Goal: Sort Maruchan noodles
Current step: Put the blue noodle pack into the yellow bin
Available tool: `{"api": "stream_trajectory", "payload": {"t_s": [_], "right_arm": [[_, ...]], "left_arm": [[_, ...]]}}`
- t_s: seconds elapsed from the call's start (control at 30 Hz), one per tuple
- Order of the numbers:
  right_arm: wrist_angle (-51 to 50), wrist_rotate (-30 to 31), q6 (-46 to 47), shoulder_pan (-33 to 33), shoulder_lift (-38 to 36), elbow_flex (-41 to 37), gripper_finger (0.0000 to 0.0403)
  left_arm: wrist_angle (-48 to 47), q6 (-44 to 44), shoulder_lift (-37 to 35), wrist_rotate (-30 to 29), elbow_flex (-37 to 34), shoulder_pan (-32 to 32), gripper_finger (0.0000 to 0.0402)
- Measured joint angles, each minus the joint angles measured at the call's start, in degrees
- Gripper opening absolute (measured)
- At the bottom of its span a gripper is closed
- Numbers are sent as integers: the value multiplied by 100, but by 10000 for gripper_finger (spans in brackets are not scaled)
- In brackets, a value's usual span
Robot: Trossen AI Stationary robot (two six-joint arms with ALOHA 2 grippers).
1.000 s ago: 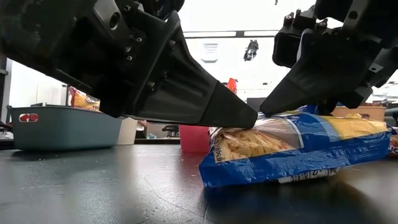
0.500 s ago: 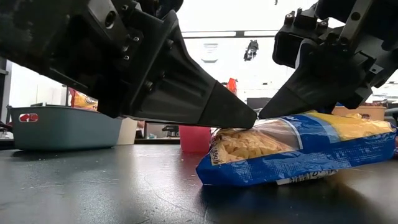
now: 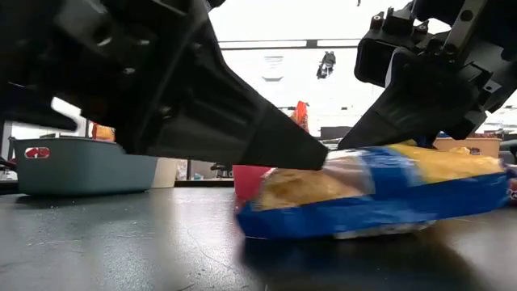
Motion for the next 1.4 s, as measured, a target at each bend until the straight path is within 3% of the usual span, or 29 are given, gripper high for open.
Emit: {"api": "stream_trajectory", "payload": {"t_s": [0.27, 0.7, 0.93, 1.17, 1.4], "right_arm": [[14, 20, -33, 2, -44, 8, 77], [-15, 146, 78, 0, -76, 8, 75], [-17, 163, 153, 0, -76, 6, 75], [-109, -38, 264, -75, -158, 1, 80], [-719, -530, 742, -357, -399, -3, 139]], "left_arm": [[-1080, 246, -619, -503, -5, -121, 224], [-1608, 363, -1110, -1418, -27, -289, 231], [-1610, 147, -1081, -1391, -27, -291, 231], [-1160, -114, -636, -628, -25, -300, 223], [-522, -70, -232, -312, 34, -268, 192]]}}
